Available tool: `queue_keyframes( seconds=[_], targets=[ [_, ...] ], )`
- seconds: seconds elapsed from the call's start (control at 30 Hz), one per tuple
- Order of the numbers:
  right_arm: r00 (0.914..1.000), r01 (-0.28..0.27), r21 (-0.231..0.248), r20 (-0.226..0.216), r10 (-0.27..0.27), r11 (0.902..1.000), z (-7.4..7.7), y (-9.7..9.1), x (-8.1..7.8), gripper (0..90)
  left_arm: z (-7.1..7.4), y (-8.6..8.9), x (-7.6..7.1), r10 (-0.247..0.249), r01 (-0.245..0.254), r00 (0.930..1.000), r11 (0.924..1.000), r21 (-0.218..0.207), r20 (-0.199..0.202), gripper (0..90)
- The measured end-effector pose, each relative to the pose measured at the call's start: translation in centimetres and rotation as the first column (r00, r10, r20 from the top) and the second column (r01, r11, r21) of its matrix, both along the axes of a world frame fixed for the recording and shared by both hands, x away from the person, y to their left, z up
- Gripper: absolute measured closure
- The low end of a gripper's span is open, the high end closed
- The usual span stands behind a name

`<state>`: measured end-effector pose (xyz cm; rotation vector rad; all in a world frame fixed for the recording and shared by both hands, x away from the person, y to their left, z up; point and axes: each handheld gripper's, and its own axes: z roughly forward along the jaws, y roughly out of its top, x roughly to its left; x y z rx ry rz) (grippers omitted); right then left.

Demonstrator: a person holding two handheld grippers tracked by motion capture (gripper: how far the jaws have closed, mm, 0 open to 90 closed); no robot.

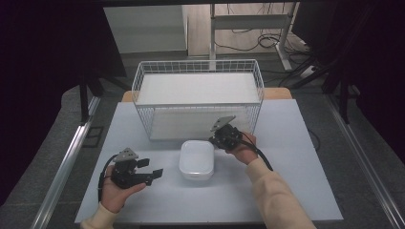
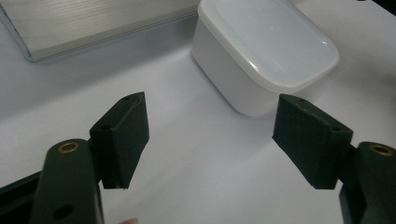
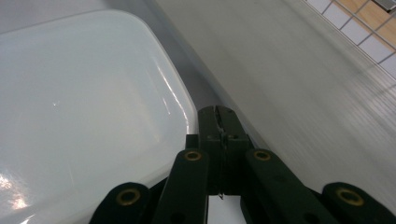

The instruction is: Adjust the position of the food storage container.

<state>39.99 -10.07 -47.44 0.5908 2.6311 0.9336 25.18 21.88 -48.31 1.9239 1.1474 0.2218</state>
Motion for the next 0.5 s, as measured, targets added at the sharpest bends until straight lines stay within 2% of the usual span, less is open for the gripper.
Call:
queue_keyframes(
  seconds=[0.5],
  targets=[
    [0.9971, -0.075, 0.015, -0.014, 0.075, 0.9971, -0.2, 1.9, -1.7, 89.9, 0.0, 0.1, 0.0, 0.003, -0.003, 1.0000, 1.0000, -0.006, 0.000, 26.2]
  ],
)
